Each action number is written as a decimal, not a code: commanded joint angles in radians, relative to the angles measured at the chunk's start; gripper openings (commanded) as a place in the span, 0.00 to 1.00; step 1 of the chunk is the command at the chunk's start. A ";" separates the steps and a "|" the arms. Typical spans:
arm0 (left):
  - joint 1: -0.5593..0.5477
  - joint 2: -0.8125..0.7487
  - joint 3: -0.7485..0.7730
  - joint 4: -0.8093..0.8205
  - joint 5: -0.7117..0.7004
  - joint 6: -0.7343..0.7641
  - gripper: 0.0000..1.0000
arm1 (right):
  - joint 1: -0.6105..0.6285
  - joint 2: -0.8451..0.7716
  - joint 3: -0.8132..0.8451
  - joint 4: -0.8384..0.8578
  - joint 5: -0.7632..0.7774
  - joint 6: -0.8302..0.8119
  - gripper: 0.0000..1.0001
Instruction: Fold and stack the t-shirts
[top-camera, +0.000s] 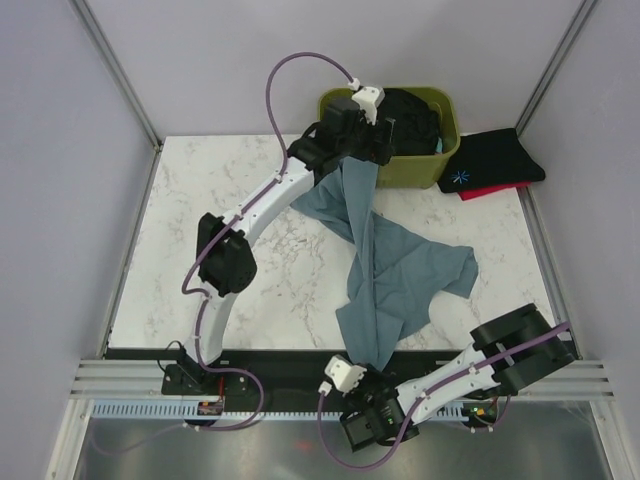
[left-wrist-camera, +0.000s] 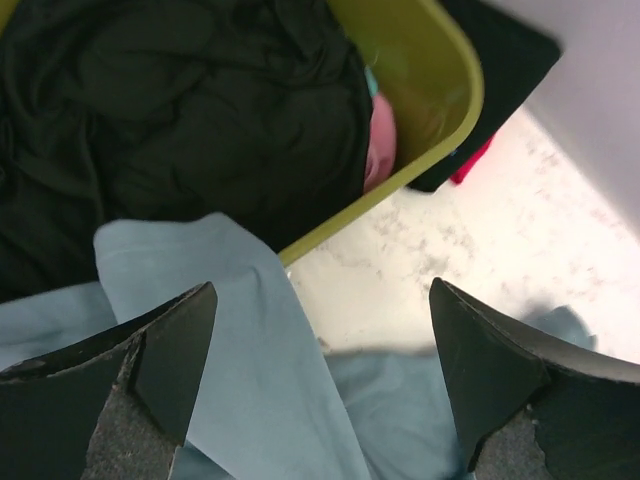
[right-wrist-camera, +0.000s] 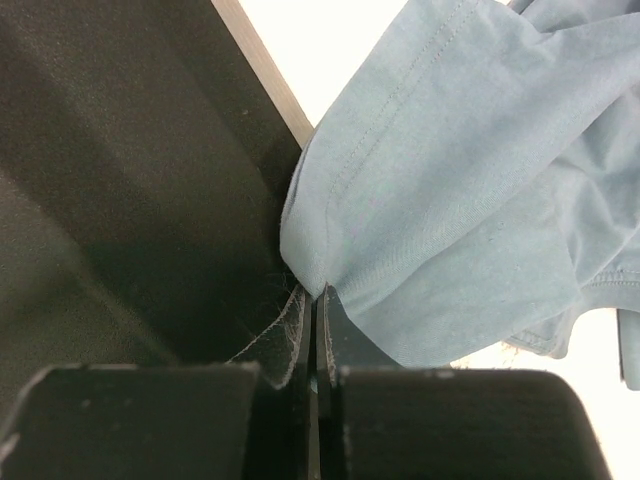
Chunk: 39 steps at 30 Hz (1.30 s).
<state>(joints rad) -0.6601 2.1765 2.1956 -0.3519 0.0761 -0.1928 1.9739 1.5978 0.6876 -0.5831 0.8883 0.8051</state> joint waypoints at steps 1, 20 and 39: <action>-0.050 0.063 0.035 -0.154 -0.113 0.127 0.95 | 0.048 0.010 -0.022 0.319 -0.405 0.163 0.00; -0.116 0.013 -0.009 -0.295 -0.705 0.160 0.02 | 0.048 0.019 -0.013 0.296 -0.353 0.195 0.00; 0.352 -1.158 -1.344 -0.046 -0.104 -0.367 0.56 | -0.524 -0.378 0.006 0.089 -0.098 0.312 0.00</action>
<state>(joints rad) -0.3027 0.9813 0.9543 -0.5293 -0.2760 -0.4934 1.5829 1.2907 0.6407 -0.5312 0.7654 1.1599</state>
